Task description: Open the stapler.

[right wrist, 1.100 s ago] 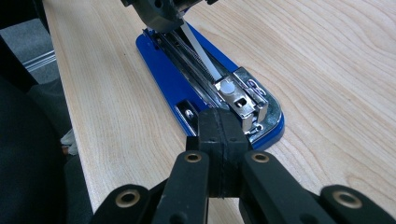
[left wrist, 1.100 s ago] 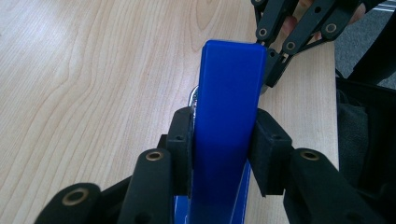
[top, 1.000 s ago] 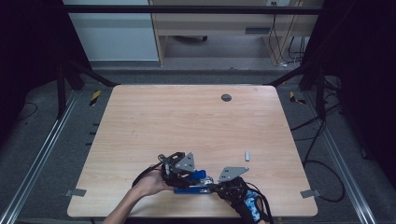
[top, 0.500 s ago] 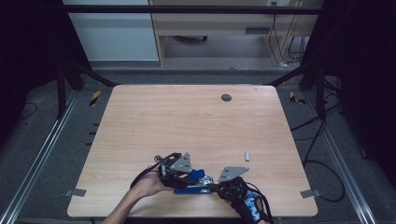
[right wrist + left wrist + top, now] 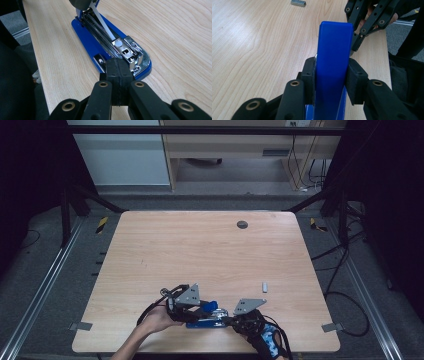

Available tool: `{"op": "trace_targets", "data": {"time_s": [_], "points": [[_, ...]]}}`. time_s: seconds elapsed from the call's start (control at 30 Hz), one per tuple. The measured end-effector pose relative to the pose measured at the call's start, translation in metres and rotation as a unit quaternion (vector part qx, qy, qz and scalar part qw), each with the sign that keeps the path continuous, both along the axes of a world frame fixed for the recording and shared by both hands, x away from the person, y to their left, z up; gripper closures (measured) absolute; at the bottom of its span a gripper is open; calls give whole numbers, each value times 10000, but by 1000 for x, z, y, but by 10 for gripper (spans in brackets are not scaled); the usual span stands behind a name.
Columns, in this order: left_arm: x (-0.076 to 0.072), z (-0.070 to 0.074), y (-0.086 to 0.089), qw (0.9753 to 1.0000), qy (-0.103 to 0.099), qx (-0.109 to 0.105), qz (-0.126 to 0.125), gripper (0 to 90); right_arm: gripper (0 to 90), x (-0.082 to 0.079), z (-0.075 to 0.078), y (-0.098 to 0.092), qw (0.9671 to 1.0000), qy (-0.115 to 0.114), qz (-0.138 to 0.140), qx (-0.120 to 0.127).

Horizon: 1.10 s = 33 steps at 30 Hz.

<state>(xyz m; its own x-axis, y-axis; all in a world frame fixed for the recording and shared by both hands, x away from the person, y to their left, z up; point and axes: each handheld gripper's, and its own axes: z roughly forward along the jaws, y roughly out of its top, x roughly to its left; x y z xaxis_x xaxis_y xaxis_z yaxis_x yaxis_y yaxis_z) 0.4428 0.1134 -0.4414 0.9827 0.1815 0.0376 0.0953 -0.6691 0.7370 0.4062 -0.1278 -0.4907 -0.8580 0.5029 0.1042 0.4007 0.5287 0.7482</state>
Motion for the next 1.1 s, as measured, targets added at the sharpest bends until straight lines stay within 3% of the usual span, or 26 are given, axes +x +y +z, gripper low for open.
{"op": "trace_targets", "data": {"time_s": [0.27,0.37,0.5,0.8,1.1], "points": [[0,-1,0,10000,4,-45,9,640,900,0,1,0,10000,18,-3,-45],[-1,-1,0,10000,-13,-39,6,640,900,1,3,0,10000,54,17,48],[-1,-1,0,10000,-37,-25,14,640,900,-2,13,-4,9992,-224,-10,328],[0,-2,-1,10000,-23,-31,19,639,900,0,29,-1,9954,-655,-20,697],[1,-2,-1,9999,91,-28,53,633,900,2,32,4,9944,-693,34,795]]}}
